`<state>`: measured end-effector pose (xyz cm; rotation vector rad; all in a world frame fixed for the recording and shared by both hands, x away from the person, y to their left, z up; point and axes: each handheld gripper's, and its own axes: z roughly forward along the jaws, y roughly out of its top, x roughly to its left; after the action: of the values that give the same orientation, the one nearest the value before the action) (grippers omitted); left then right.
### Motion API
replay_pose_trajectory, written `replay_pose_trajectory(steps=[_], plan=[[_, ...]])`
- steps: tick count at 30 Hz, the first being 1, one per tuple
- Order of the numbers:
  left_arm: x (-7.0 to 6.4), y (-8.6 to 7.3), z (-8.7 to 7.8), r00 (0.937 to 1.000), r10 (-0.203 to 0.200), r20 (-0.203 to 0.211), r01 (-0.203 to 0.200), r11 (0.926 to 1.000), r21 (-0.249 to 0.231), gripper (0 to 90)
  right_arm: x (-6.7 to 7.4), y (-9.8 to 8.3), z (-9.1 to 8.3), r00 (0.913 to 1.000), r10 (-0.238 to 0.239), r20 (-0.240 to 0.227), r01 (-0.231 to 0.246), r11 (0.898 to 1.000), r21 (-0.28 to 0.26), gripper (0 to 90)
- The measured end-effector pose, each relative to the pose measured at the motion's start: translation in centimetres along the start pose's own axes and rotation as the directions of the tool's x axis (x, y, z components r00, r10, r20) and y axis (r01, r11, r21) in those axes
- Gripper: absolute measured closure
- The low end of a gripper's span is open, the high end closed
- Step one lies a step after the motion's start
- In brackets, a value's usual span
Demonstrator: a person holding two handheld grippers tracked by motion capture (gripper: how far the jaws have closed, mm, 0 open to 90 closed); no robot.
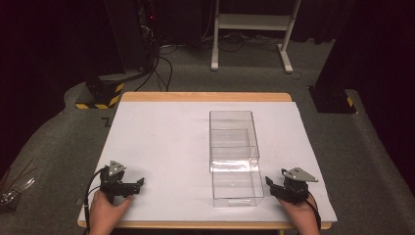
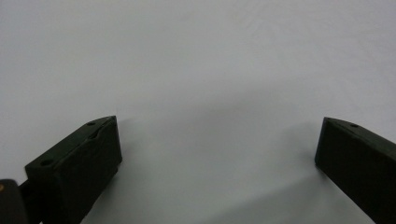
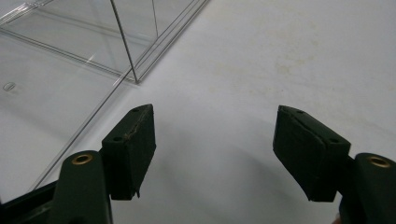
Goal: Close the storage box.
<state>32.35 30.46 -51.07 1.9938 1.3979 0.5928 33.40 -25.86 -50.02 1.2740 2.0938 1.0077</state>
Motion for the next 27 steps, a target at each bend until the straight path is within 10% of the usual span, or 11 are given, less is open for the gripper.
replay_pose_trajectory(steps=[27], plan=[[0.00, 0.00, 0.01, 1.0000, -0.001, 0.000, 0.001, 1.0000, -0.001, 0.6, -0.02, -0.02, -0.06, 0.9999, 0.008, 0.012, -0.008, 1.000, -0.004, 33.5]])
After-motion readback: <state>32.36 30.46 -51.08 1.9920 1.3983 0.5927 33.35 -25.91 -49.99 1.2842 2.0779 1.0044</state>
